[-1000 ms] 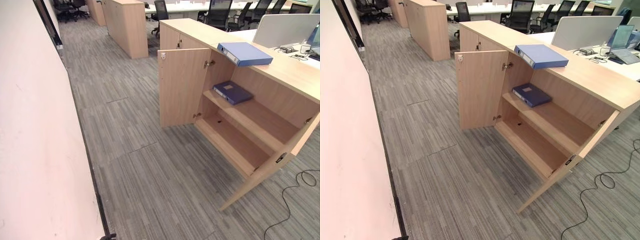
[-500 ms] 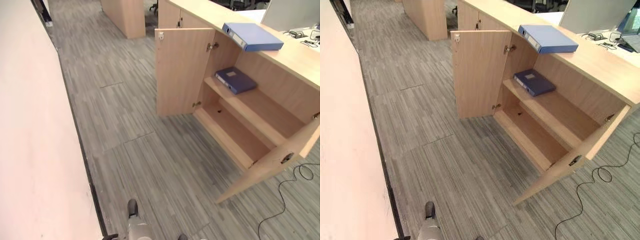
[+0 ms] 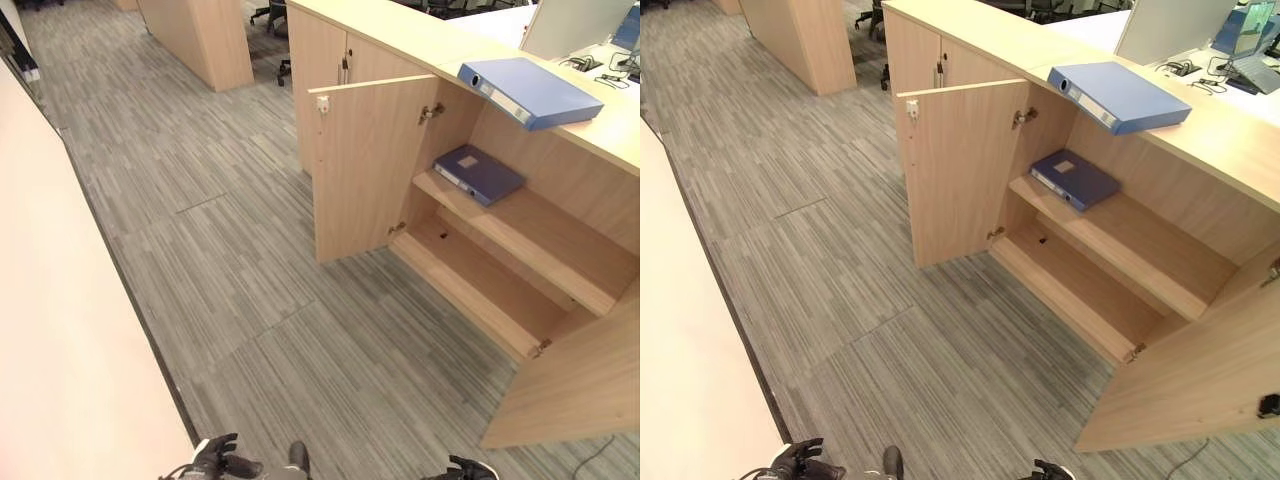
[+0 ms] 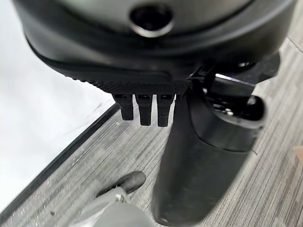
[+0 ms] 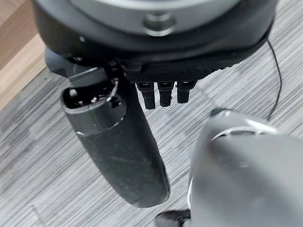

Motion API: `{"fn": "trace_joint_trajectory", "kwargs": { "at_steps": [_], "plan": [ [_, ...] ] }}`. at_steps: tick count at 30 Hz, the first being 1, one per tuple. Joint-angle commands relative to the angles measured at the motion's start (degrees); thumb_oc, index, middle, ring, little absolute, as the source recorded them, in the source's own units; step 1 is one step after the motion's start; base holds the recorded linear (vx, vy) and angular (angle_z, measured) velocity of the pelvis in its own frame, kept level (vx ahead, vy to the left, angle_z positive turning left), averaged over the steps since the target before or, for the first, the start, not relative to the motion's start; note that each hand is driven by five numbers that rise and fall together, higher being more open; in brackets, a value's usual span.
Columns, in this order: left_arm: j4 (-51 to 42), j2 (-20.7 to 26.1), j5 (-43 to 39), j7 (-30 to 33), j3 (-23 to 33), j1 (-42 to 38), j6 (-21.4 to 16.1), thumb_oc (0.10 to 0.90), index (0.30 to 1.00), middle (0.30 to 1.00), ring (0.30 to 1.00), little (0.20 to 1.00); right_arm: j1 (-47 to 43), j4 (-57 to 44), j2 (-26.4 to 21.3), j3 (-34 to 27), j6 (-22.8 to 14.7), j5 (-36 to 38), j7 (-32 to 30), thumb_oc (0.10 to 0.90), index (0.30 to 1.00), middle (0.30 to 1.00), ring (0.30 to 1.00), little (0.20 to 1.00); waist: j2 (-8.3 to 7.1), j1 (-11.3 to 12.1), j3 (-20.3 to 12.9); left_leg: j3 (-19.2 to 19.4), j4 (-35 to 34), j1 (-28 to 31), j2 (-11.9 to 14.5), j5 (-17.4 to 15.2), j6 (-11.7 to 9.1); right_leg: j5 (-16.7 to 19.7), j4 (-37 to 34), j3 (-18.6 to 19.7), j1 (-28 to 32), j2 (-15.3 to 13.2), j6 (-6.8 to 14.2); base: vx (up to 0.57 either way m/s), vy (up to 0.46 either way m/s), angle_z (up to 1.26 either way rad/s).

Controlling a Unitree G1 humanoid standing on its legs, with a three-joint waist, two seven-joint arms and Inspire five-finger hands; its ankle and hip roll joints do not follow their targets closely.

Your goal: Put the empty folder in the office cabinet

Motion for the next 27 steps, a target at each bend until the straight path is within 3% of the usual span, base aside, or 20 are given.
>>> {"fn": "trace_joint_trajectory", "kwargs": {
  "at_steps": [1,3,4,5,6,7,8,9,11,12,13,14,15,19,20,22,25,26,27],
  "plan": [
    [-1.60,1.94,0.16,1.36,0.68,1.54,-0.55,0.800,0.900,0.900,0.900,0.900,-0.65,-1.36,-3.40,-1.15,-1.78,1.23,-1.12,0.800,0.900,0.900,0.900,0.900,2.14,-0.50,2.17,-0.88,0.50,-2.68,2.58,1.03,-1.33,-5.44,5.52,-7.81,6.38,12.01,-0.96,0.23,0.222,-0.08],
    [-1.92,1.46,-0.27,1.54,0.86,1.06,-0.64,0.800,0.900,0.900,0.900,0.900,-0.82,-1.28,-3.34,-1.34,-1.85,1.46,-1.34,0.800,0.900,0.900,0.900,0.900,3.74,-2.09,3.83,-1.44,-1.47,1.20,1.53,0.59,-1.58,-10.39,4.55,-8.85,1.77,14.77,-1.29,0.30,0.178,0.15],
    [-1.88,1.30,0.22,1.54,0.54,0.59,-0.79,0.800,0.900,0.900,0.900,0.900,-0.36,-1.12,-3.35,-1.33,-1.89,1.06,-1.50,0.800,0.900,0.900,0.900,0.900,4.38,-2.90,4.49,-1.79,-2.44,3.39,1.41,0.17,-2.47,-15.29,-1.45,-13.75,0.98,13.48,-2.81,0.36,0.100,0.03],
    [-1.74,1.28,0.41,1.53,0.18,0.26,-0.79,0.800,0.900,0.900,0.900,0.900,-0.09,-1.09,-3.36,-1.29,-1.90,0.80,-1.70,0.800,0.900,0.900,0.900,0.900,4.73,-3.21,4.73,-1.87,-2.93,4.45,1.53,-0.08,-3.10,-17.37,-4.42,-16.17,-0.12,12.84,-4.76,0.35,0.052,-0.05],
    [-1.70,1.26,0.41,1.53,0.17,0.30,-0.78,0.800,0.900,0.900,0.900,0.900,-0.05,-1.06,-3.37,-1.26,-1.89,0.80,-1.69,0.800,0.900,0.900,0.900,0.900,4.57,-3.31,4.59,-2.72,-3.32,5.23,1.12,-1.17,-3.41,-18.51,-3.78,-15.17,0.09,12.67,-3.74,0.20,0.026,0.12],
    [-1.55,1.03,0.69,1.43,-0.10,-0.02,-0.77,0.800,0.900,0.900,0.900,0.900,0.23,-1.09,-3.45,-1.51,-1.88,0.63,-1.83,0.800,0.900,0.900,0.900,0.900,5.09,-3.86,4.68,-2.29,-3.57,5.49,1.41,-0.42,-3.64,-17.89,-7.05,-17.40,-1.83,12.62,-6.02,0.26,-0.002,0.24],
    [-2.05,0.79,1.24,1.26,-0.49,1.94,-1.81,0.800,0.900,0.900,0.900,0.900,0.51,-0.96,-3.66,-2.39,-1.99,1.31,-2.09,0.800,0.900,0.900,0.900,0.900,5.01,-3.91,5.21,-3.83,-3.84,6.91,0.65,-2.06,-4.16,-18.62,-9.94,-16.64,-3.01,12.47,-5.54,0.32,-0.099,0.35],
    [-2.37,0.30,2.73,0.89,-1.16,3.14,-2.16,0.800,0.900,0.900,0.900,0.900,1.25,-1.09,-3.89,-3.55,-2.35,2.40,-2.22,0.800,0.900,0.900,0.900,0.900,4.65,-5.15,6.40,-4.57,-2.94,7.71,0.13,-2.76,-4.96,-14.64,-20.35,-16.79,-4.64,12.11,-5.94,0.42,-0.168,0.49],
    [-2.72,0.18,3.93,0.62,-1.52,3.47,-2.58,0.800,0.900,0.900,0.900,0.900,1.36,-0.75,-4.00,-4.68,-2.30,2.98,-2.08,0.800,0.900,0.900,0.900,0.900,4.85,-6.07,7.07,-5.30,-2.53,8.92,0.64,-4.08,-5.97,-11.64,-26.91,-16.77,-6.10,10.18,-4.67,0.28,-0.144,0.74],
    [-2.73,0.17,3.93,0.62,-1.52,3.47,-2.58,0.800,0.900,0.900,0.900,0.900,1.36,-0.75,-4.02,-4.68,-2.30,2.98,-2.07,0.800,0.900,0.900,0.900,0.900,4.92,-6.12,7.15,-5.36,-2.49,9.00,0.72,-4.12,-6.00,-11.53,-27.16,-16.88,-5.86,10.29,-4.68,0.32,-0.144,0.88],
    [-2.80,0.44,4.51,0.18,-1.10,4.36,-3.13,0.800,0.900,0.900,0.900,0.900,1.52,-0.46,-4.09,-5.72,-2.14,3.13,-1.90,0.800,0.900,0.900,0.900,0.900,4.98,-5.82,7.38,-4.83,-2.22,10.42,1.38,-5.57,-7.11,-9.84,-30.34,-19.29,-6.91,7.70,-3.17,0.26,-0.105,0.90],
    [-2.86,0.48,4.58,0.12,-1.14,4.51,-3.19,0.800,0.900,0.900,0.900,0.900,1.62,-0.43,-4.10,-5.77,-2.14,3.10,-1.86,0.800,0.900,0.900,0.900,0.900,5.28,-5.83,7.44,-5.01,-2.03,10.69,1.71,-6.02,-7.22,-9.72,-30.89,-19.50,-6.24,8.13,-2.98,0.44,-0.177,0.59],
    [-2.78,0.84,5.01,-0.27,-0.81,5.16,-3.16,0.800,0.900,0.900,0.900,0.900,2.04,-0.36,-4.37,-6.57,-2.09,3.20,-1.88,0.800,0.900,0.900,0.900,0.900,5.21,-5.78,7.46,-4.34,-1.61,11.63,1.61,-6.60,-7.60,-8.57,-31.19,-22.33,-6.46,5.90,-3.02,0.35,-0.115,0.42],
    [-2.03,1.01,6.85,-0.87,-1.25,6.27,-3.38,0.800,0.900,0.900,0.900,0.900,3.55,-0.71,-4.74,-7.14,-2.27,3.89,-1.42,0.800,0.900,0.900,0.900,0.900,3.99,-5.13,6.64,-3.62,0.50,14.81,-0.21,-10.72,-8.14,-5.48,-30.89,-30.16,-2.23,2.45,-2.36,0.34,-0.113,0.10],
    [-1.95,0.99,6.96,-0.87,-1.28,6.41,-3.45,0.800,0.900,0.900,0.900,0.900,3.74,-0.70,-4.75,-7.10,-2.31,3.90,-1.39,0.800,0.900,0.900,0.900,0.900,4.24,-5.38,6.60,-4.01,0.70,15.01,-0.02,-11.15,-8.13,-5.35,-31.22,-30.43,-1.62,2.67,-1.93,0.43,-0.153,0.15],
    [-1.94,1.01,7.25,-1.64,-1.78,7.68,-4.04,0.800,0.900,0.900,0.900,0.900,3.81,-1.15,-5.52,-7.83,-2.88,4.86,-1.13,0.800,0.900,0.900,0.900,0.900,4.76,-6.95,6.21,-4.01,4.18,16.45,1.54,-12.68,-10.02,-5.21,-30.18,-28.14,-1.70,3.08,-2.39,0.54,-0.231,0.20],
    [-3.12,1.65,7.32,-2.34,-2.83,8.98,-4.84,0.800,0.900,0.900,0.900,0.900,3.19,-2.77,-6.09,-7.09,-4.06,6.67,-0.53,0.800,0.900,0.900,0.900,0.900,5.34,-7.47,6.56,-4.56,12.70,14.61,5.27,-8.29,-14.08,-6.46,-30.15,-25.11,-1.16,6.62,-4.26,0.32,-0.243,0.24],
    [-3.16,1.65,7.32,-2.35,-2.82,9.02,-4.83,0.800,0.900,0.900,0.900,0.900,3.21,-2.78,-6.10,-7.07,-4.07,6.70,-0.52,0.800,0.900,0.900,0.900,0.900,5.43,-7.48,6.52,-4.60,13.05,14.40,5.52,-8.38,-14.27,-6.53,-30.27,-25.18,-1.14,6.86,-4.42,0.14,-0.228,-0.29],
    [-3.82,1.70,7.59,-2.51,-3.31,9.39,-5.12,0.800,0.900,0.900,0.900,0.900,2.85,-3.78,-6.40,-6.28,-4.51,6.59,-0.49,0.800,0.900,0.900,0.900,0.900,5.47,-7.32,6.91,-5.54,17.01,12.79,6.61,-6.02,-15.31,-7.51,-31.17,-24.40,-0.45,8.73,-5.56,0.11,-0.222,-0.43]
  ]
}}
